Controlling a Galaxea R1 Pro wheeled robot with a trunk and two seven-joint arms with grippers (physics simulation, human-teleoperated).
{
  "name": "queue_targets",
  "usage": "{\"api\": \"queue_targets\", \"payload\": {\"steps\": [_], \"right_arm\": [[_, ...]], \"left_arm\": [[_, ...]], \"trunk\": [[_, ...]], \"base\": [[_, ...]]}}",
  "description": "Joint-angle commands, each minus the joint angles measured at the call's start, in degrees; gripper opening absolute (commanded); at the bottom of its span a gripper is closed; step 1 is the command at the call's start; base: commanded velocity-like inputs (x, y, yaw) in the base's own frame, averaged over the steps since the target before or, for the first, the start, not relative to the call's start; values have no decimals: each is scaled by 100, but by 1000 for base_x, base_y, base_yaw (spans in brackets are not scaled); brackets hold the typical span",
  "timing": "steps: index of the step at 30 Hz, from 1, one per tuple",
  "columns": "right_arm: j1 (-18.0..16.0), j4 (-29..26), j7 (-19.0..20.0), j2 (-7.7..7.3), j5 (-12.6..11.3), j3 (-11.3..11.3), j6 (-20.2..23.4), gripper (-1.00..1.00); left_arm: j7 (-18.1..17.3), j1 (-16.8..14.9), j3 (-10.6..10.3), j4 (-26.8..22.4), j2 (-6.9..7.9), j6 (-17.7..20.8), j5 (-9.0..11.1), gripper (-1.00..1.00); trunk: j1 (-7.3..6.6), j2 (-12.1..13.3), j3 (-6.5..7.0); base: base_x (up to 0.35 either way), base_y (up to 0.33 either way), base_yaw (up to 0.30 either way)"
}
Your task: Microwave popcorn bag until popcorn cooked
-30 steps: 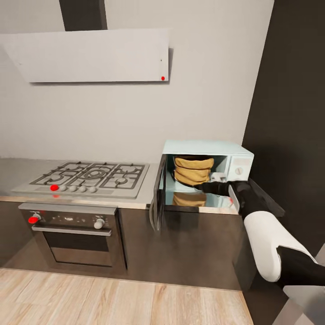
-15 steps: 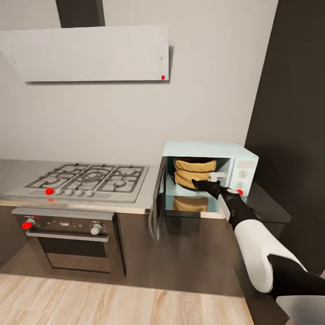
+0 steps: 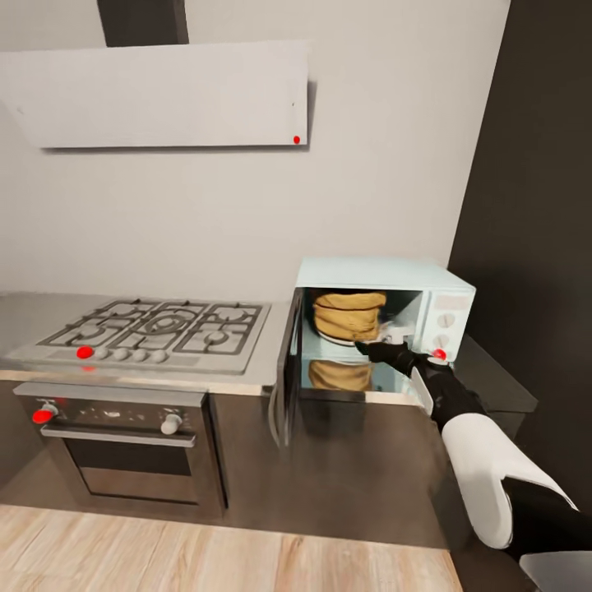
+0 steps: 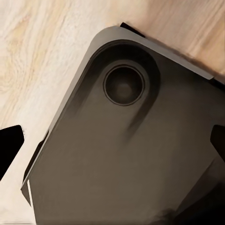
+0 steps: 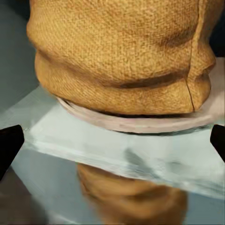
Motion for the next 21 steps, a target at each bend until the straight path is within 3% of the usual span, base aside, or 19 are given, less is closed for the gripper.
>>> {"api": "queue_targets", "payload": {"steps": [1,3,4,7,11,13,16,21], "right_arm": [[141,-31,560,-144,58,-45,29,100],[309,-56,1526,-419,59,-45,36,100],[339,-58,1818,-539,52,-45,33,100],[406,-59,2144,-790,64,-45,30,100],[521,24,2244,-1117,32,-38,48,100],[715,42,2452,-1322,39,-38,211,100],[1173,50,2941,-1497,152,-18,312,100],[1986,111,3060,-1504,775,-2,320,100]], "left_arm": [[19,-1,-10,-3,-1,-14,5,100],[19,-1,-10,-3,-1,-17,5,100],[19,-1,-10,-3,-1,-17,5,100],[19,-1,-10,-3,-1,-18,4,100],[19,-1,-7,-3,-1,-18,4,100],[19,-1,-3,-3,-1,-18,5,100],[19,-1,0,-3,-1,-25,1,100],[23,-1,1,-40,29,-27,10,100]], "trunk": [[-4,-4,-5],[-4,-4,-5],[-4,-4,-5],[-4,-4,-5],[-4,-4,-5],[-4,-4,-5],[-4,-4,-5],[-4,-4,-5]], "base": [[-312,-1,0],[-313,0,0],[-313,0,0],[-313,0,0],[-313,0,0],[-313,0,0],[-313,0,0],[-315,0,0]]}}
